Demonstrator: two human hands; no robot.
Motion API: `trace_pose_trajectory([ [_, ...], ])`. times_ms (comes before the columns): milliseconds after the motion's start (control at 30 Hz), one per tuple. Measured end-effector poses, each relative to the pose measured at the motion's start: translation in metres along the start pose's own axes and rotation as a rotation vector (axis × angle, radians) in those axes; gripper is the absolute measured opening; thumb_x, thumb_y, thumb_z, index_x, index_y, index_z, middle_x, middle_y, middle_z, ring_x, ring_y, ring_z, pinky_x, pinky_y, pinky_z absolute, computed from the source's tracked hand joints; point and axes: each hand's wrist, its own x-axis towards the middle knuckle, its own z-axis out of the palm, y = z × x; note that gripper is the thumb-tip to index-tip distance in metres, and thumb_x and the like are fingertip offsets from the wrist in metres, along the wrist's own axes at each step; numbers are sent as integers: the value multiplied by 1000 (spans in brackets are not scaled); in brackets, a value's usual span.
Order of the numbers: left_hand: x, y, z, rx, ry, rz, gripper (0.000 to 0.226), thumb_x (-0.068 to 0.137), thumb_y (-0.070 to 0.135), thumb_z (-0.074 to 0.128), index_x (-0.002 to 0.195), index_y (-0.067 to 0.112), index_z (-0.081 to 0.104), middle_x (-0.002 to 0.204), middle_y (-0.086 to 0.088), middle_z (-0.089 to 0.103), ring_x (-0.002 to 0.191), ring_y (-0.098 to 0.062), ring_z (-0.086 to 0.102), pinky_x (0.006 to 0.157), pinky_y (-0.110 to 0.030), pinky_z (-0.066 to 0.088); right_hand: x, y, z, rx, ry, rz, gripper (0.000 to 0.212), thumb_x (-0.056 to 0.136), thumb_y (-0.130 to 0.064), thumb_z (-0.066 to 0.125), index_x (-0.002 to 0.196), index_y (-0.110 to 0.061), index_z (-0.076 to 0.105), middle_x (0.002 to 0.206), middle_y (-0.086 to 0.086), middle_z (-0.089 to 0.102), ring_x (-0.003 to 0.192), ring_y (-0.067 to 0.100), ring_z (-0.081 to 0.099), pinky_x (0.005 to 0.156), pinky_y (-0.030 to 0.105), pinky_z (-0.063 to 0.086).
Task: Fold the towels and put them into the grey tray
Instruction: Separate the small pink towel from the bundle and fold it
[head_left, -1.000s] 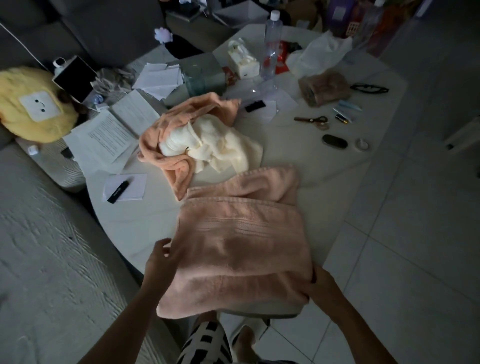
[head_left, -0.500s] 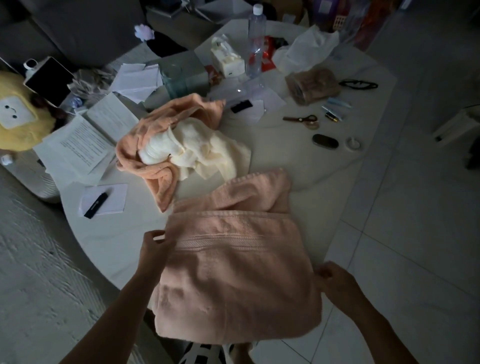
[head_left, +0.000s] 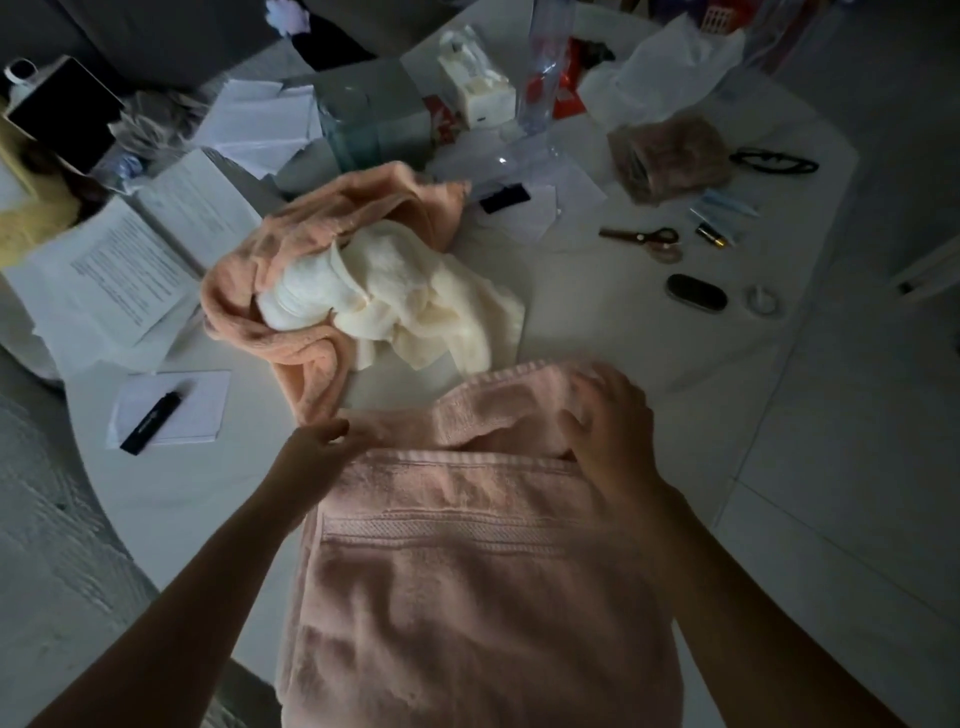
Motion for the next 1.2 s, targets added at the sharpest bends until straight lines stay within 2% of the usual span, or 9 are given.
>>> trace_pose_trajectory([
  [167, 35, 30, -4, 181, 451, 215, 19, 90, 36, 65, 87, 20, 76, 65, 7, 64, 57, -4, 55, 53, -20, 39, 32, -2, 10, -141, -115, -17, 56, 89, -41, 57, 142, -29, 43, 156, 3, 31, 141, 30, 29, 109, 49, 31],
  [300, 51, 24, 0, 235, 503, 21, 22, 91, 26, 61, 104, 12, 71, 81, -9, 68, 75, -30, 61, 68, -30, 39, 35, 10, 16, -104, -48, 109, 57, 90, -47, 55, 141, -25, 42, 154, 6, 33, 136, 34, 33, 105, 52, 35],
  [400, 37, 13, 7, 175, 542, 127, 26, 92, 31, 63, 114, 17, 58, 70, 5, 60, 62, -22, 59, 58, -27, 39, 43, 19, 12, 102, 6, 271, 66, 91, -50, 52, 148, -21, 35, 151, 11, 37, 133, 35, 40, 106, 49, 36],
  [567, 26, 21, 41, 416, 19, 536, 27, 85, 32, 73, 110, 30, 64, 103, 8, 62, 83, 0, 59, 72, -28, 56, 56, 19, 7, 389, -45, 372, 39, 84, -33, 65, 122, -27, 58, 113, 2, 67, 103, 21, 63, 86, 28, 52],
  [700, 33, 19, 54, 703, -150, 566, 62, 84, 59, 56, 139, 29, 53, 144, 0, 45, 134, -23, 41, 104, -45, 45, 68, 20, -14, 581, 314, 289, 8, 78, -27, 59, 82, -33, 55, 73, -20, 59, 65, -7, 53, 54, 7, 37],
  [767, 30, 11, 58, 720, -131, 522, 77, 89, 64, 39, 157, 32, 22, 164, -2, 18, 151, -30, 16, 117, -51, 26, 65, 25, -18, 538, 415, 246, 10, 80, -26, 59, 80, -32, 51, 72, -18, 53, 65, -5, 50, 57, 10, 37],
  [900, 20, -6, 72, 900, -180, 569, 71, 94, 68, 5, 156, 37, -9, 165, 0, -19, 151, -29, -20, 121, -56, 7, 50, 43, 1, 137, 156, 238, 18, 89, -23, 64, 105, -14, 66, 111, 9, 57, 102, 27, 57, 91, 40, 45],
  [1100, 3, 5, 61, 683, -78, 554, 55, 89, 58, 42, 132, 30, 60, 147, -6, 49, 138, -36, 40, 106, -54, 31, -3, 50, -8, 147, 209, 175, 22, 90, -31, 64, 107, -17, 65, 112, 6, 59, 100, 23, 57, 91, 42, 45],
  [1200, -6, -7, 38, 777, -49, 430, 54, 83, 66, 42, 120, 34, 65, 128, 0, 56, 125, -34, 48, 97, -56, 39, -40, 61, -6, 193, 19, 189, 21, 89, -32, 65, 107, -20, 65, 100, -3, 63, 89, 13, 61, 79, 34, 52],
])
